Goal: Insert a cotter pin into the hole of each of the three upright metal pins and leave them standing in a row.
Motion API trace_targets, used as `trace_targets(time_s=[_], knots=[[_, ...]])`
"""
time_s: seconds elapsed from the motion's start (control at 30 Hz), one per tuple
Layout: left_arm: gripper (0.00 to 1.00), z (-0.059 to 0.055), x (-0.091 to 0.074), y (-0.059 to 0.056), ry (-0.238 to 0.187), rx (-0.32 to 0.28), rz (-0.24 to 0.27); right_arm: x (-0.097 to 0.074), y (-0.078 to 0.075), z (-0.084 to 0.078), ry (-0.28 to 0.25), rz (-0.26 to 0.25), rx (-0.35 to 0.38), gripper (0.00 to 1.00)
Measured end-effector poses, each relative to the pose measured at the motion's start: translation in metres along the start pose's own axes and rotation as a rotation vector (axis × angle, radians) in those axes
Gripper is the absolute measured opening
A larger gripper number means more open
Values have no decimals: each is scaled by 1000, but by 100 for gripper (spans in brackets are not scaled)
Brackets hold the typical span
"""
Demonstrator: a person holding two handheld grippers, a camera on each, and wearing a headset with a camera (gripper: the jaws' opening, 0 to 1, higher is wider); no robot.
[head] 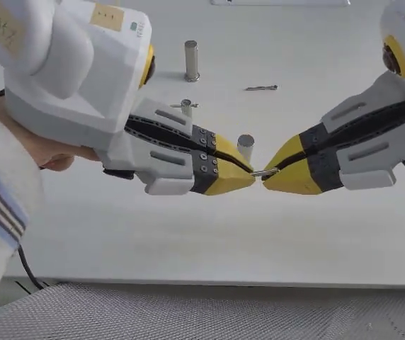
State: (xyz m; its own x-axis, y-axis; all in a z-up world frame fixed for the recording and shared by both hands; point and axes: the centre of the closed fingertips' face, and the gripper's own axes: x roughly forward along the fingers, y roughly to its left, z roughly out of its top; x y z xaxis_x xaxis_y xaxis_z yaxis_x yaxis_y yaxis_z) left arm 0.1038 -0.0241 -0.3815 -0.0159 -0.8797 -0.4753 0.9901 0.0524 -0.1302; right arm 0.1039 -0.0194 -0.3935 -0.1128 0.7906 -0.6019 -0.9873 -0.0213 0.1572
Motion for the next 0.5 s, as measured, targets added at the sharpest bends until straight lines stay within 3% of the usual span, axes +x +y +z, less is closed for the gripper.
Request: trace_targets(time_s=[0.33,0.5], knots=[[0,3,1,-2,-1,1,-12,1,1,-2,20,13,20,0],[0,6,3,-2,-8,-10,-10,-1,-1,-1,1,3,25,0]])
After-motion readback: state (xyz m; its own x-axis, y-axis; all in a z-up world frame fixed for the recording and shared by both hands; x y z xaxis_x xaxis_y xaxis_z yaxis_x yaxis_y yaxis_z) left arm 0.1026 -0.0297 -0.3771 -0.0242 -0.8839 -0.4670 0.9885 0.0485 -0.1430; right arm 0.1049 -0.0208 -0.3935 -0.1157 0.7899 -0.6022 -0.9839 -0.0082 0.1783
